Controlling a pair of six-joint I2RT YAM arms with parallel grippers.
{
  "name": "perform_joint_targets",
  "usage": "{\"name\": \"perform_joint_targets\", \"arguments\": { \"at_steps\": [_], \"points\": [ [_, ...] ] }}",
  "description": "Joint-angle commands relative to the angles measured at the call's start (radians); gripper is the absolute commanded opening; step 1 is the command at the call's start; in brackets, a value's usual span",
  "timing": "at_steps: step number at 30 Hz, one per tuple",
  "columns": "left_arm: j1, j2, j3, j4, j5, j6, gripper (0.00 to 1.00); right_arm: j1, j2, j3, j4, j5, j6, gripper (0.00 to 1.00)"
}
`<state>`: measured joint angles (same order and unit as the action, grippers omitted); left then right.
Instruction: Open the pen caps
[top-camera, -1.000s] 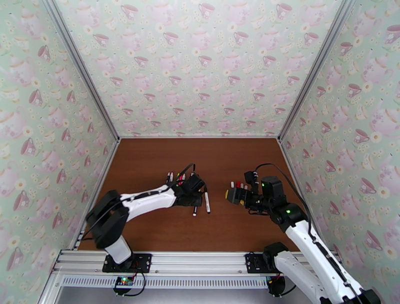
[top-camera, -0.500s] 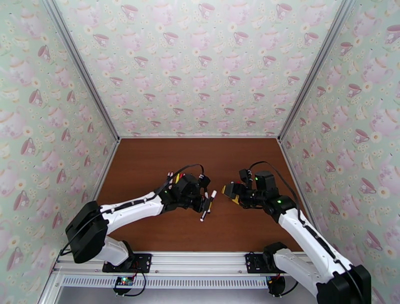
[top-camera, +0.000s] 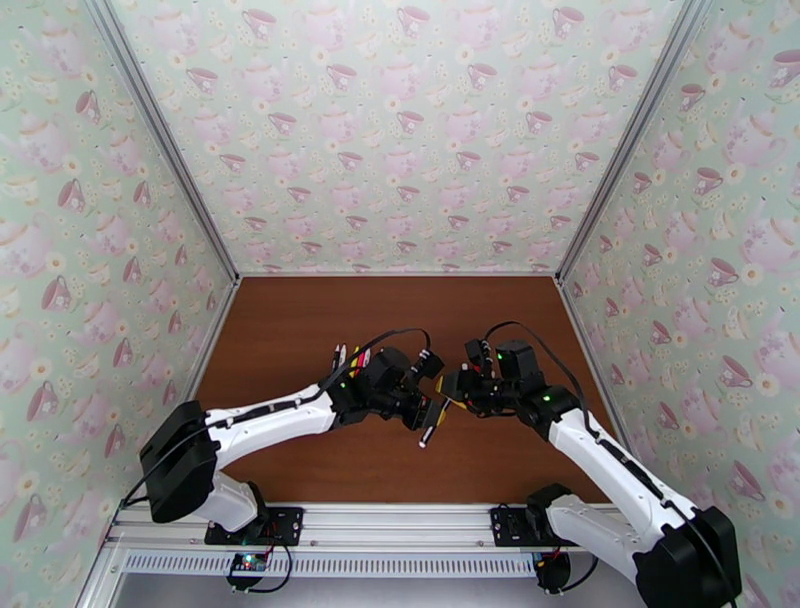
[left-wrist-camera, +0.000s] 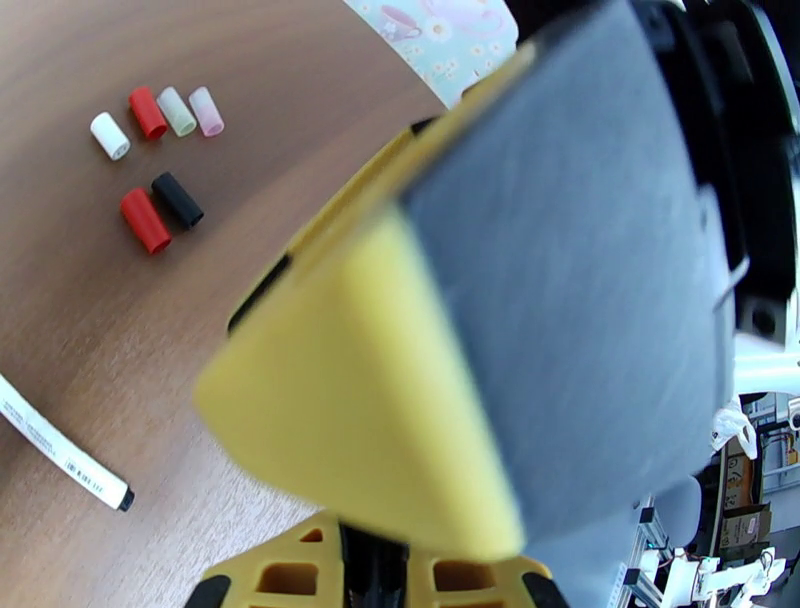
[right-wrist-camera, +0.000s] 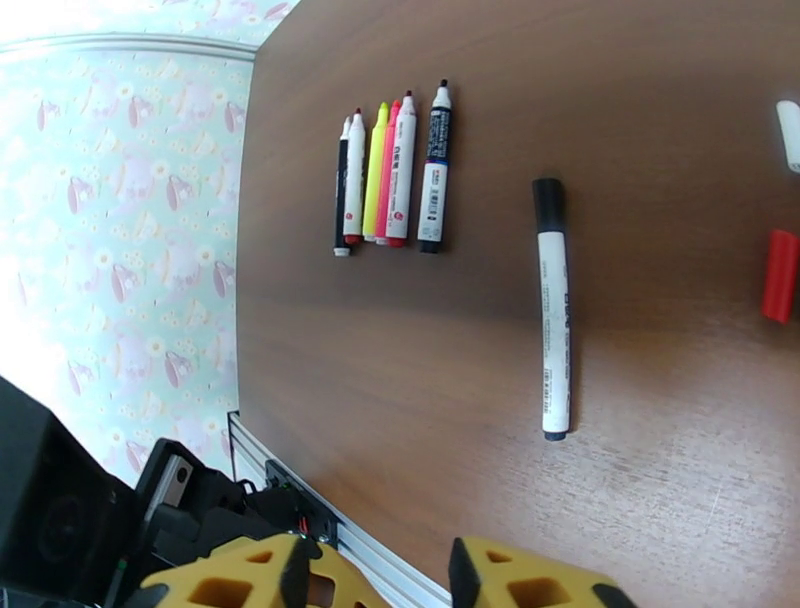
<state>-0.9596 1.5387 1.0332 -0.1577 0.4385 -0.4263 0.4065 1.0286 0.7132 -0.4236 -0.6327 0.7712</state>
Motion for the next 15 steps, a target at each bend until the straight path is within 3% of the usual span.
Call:
{"name": "perform_joint_targets", "arguments": {
  "at_steps": [1, 9, 15],
  "points": [
    [-0.010, 0.023, 0.034, 0.025, 0.015, -0.003, 0.10, 0.011, 0.003, 0.028, 0.011, 0.021, 0.004, 0.35],
    [-0.014, 0.030, 0.030, 0.018, 0.017, -0.002, 0.10, 0.011, -0.001, 0.029, -0.005, 0.043, -0.009, 0.27],
    [-0.020, 0.025, 0.028, 0.016, 0.026, 0.003, 0.10, 0.011, 0.005, 0.031, -0.007, 0.062, -0.012, 0.29]
  ]
}}
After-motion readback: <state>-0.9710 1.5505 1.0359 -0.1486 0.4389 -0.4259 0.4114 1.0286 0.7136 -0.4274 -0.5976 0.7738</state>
